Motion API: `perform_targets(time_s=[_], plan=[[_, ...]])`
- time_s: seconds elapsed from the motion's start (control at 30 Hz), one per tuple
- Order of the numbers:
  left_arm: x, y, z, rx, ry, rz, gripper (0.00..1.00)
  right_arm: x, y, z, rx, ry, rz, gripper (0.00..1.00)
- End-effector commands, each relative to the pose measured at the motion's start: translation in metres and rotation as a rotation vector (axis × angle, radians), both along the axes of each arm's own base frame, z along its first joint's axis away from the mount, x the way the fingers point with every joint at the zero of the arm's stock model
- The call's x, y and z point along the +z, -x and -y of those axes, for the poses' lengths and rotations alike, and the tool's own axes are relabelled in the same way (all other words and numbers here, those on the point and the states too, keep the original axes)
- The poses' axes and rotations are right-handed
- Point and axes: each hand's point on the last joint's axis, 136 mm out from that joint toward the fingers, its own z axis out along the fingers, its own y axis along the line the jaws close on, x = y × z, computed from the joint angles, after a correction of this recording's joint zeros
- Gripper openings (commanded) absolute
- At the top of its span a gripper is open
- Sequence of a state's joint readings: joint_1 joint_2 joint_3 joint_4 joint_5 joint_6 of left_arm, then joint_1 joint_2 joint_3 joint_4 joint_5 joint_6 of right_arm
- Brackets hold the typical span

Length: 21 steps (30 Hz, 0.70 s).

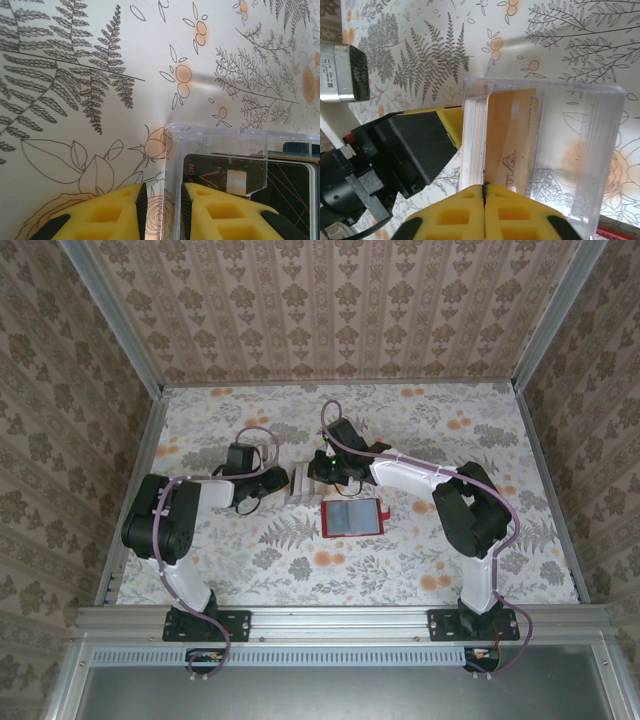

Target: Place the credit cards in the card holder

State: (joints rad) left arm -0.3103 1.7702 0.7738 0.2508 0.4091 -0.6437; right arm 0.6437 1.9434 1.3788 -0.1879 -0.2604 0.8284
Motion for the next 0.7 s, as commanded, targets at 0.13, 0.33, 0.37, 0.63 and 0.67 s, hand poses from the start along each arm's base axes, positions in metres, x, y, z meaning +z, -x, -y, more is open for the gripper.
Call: perform_targets(time_s=[0.13,0.33,0.37,0.63,0.67], plan=[[-0.036,0.055,0.02,-0.061,0.059,-0.207,0.26,0.006,0.0,0.012,-0.009,0.062,0.024,0.24],[-0.038,0.067,0.039,-0.06,0.109,-0.196,0.23,-0.002,-0.002,0.015,0.005,0.105,0.018,0.37],[-0.038,0.068,0.04,-0.054,0.117,-0.196,0.23,-0.004,-0.002,0.016,0.004,0.113,0.016,0.4],[-0.033,0.081,0.054,-0.064,0.141,-0.189,0.21,-0.016,-0.002,0.026,-0.002,0.229,-0.001,0.57],[-0.032,0.081,0.053,-0.062,0.141,-0.189,0.21,-0.018,-0.002,0.026,-0.001,0.241,-0.007,0.57]])
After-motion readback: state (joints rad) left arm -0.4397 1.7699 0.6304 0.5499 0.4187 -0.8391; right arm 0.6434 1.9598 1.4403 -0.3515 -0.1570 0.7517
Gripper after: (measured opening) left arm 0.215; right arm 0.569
